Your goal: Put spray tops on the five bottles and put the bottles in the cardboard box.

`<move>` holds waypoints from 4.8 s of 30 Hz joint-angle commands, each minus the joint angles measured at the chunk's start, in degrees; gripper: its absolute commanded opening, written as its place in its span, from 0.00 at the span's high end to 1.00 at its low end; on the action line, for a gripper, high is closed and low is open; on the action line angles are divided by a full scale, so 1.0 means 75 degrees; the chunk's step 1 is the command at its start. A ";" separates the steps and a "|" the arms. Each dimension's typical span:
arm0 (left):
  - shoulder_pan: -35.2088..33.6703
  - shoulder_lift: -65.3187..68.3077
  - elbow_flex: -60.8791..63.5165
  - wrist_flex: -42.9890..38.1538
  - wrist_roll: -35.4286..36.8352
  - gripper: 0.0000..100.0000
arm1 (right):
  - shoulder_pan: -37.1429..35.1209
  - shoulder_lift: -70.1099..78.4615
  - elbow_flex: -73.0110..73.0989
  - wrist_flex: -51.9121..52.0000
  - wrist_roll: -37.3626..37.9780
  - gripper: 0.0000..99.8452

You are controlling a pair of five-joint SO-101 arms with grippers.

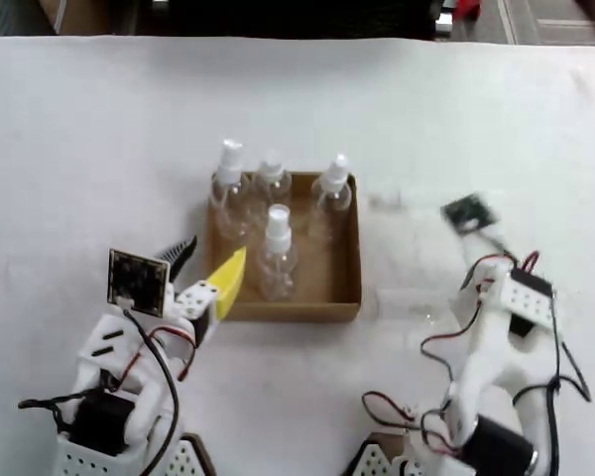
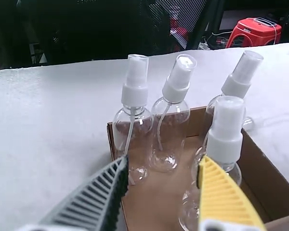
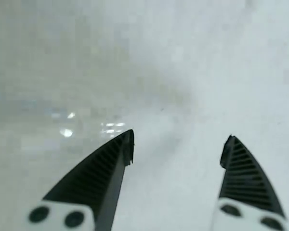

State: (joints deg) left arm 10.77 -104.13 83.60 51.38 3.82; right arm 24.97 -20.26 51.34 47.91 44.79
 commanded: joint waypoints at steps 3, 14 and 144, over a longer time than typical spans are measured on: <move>0.0111 -0.0088 -0.0023 -0.0188 -0.0094 0.78 | 0.0522 -0.0053 -0.1196 0.0498 -0.2309 0.73; 0.0428 -0.0088 0.0047 -0.0188 -0.0105 0.78 | -0.0029 -0.3053 -0.1137 0.3276 -0.6775 0.73; -0.1073 -0.0100 -0.1453 0.0996 -0.0082 0.78 | -0.6476 -1.0614 0.6095 -0.4999 -0.3681 0.98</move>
State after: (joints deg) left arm 3.03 -104.75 76.22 59.03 3.82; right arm -23.21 -100.09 96.26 13.01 13.76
